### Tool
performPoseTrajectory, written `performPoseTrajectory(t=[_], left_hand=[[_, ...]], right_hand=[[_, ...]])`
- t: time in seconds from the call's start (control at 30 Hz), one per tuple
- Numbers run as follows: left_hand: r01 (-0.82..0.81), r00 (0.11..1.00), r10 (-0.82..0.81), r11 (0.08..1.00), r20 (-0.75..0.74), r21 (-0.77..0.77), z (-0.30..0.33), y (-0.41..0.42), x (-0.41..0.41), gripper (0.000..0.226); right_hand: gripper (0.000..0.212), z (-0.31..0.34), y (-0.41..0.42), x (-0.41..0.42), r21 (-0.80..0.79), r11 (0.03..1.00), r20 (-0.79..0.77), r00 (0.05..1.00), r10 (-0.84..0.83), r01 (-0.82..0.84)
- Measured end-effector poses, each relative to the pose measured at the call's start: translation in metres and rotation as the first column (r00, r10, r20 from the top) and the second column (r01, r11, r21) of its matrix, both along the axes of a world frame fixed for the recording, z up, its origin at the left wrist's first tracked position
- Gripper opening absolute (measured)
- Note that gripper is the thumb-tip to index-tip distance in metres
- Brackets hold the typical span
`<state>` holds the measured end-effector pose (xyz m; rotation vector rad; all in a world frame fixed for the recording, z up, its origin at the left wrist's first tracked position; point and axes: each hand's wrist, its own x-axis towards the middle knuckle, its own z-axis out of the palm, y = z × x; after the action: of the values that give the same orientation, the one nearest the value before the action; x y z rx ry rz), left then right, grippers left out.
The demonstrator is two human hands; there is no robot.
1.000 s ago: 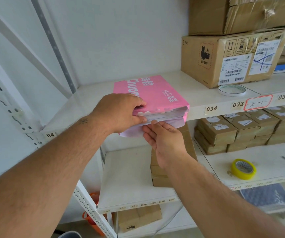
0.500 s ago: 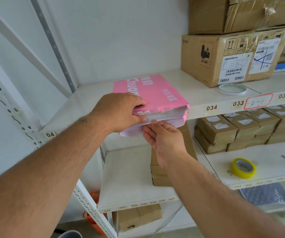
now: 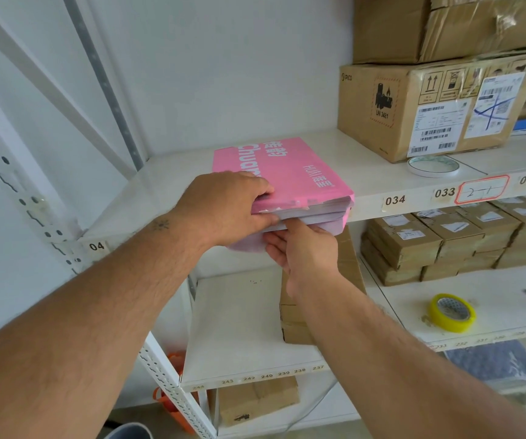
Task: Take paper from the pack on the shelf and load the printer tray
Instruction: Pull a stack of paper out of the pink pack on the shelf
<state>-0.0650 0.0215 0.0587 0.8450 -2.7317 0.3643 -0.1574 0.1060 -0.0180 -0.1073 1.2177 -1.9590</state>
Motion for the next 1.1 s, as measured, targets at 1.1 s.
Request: performPoseTrajectory(t=[1.1], left_hand=[[0.016, 0.997, -0.002, 0.985, 0.077, -0.175, -0.005, 0.000, -0.014, 0.045]], right_hand=[[0.023, 0.014, 0.002, -0.014, 0.026, 1.000, 0.011, 1.000, -0.005, 0.005]])
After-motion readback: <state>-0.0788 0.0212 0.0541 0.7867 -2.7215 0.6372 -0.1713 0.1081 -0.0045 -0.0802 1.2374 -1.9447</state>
